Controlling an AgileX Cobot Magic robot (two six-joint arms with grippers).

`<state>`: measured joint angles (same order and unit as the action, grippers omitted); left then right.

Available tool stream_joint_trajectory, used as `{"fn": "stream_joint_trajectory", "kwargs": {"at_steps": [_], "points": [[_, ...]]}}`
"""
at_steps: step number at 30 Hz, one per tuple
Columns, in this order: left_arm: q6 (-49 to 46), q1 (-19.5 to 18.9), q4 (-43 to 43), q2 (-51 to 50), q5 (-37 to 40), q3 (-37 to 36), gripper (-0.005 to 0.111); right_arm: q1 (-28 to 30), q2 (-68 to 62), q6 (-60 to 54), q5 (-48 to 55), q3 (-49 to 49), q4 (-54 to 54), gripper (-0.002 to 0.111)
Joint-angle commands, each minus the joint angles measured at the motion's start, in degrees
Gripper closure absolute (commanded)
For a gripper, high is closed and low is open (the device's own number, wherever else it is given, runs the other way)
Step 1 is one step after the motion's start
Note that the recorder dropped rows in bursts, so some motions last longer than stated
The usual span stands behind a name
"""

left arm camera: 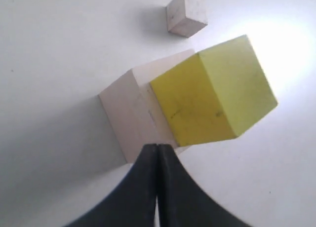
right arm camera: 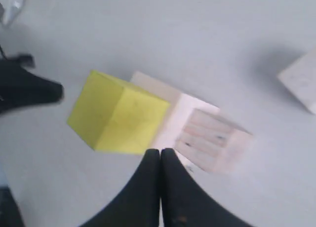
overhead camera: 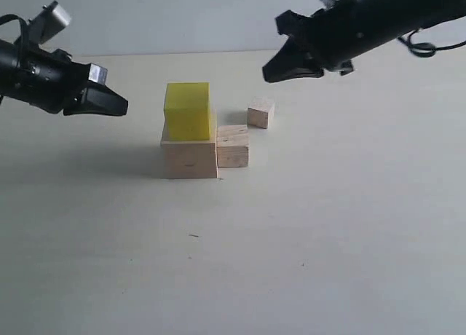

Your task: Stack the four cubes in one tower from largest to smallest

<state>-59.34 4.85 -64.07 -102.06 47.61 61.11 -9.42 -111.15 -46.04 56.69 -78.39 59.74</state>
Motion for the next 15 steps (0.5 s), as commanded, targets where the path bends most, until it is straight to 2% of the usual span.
{"fn": "stream_joint_trajectory", "kwargs": {"at_steps": [1, 8, 11, 15], "points": [[-0.33, -0.19, -0.49, 5.46, -1.04, -2.06, 0.107, 1.3, 3.68, -10.4, 9.36, -0.36, -19.86, 0.108], [-1.93, -0.1, -2.17, 16.06, -2.44, -7.95, 0.107, -1.66, 3.42, -25.23, 3.79, -0.36, -20.07, 0.105], [-0.82, -0.1, -2.17, 20.52, -1.95, -10.05, 0.107, -1.87, 1.61, -29.74, 3.69, -0.36, -17.55, 0.091], [0.84, -0.1, -1.13, 26.37, -0.87, -12.6, 0.107, -1.87, -0.52, -30.97, 0.82, -0.36, -15.94, 0.063]]}}
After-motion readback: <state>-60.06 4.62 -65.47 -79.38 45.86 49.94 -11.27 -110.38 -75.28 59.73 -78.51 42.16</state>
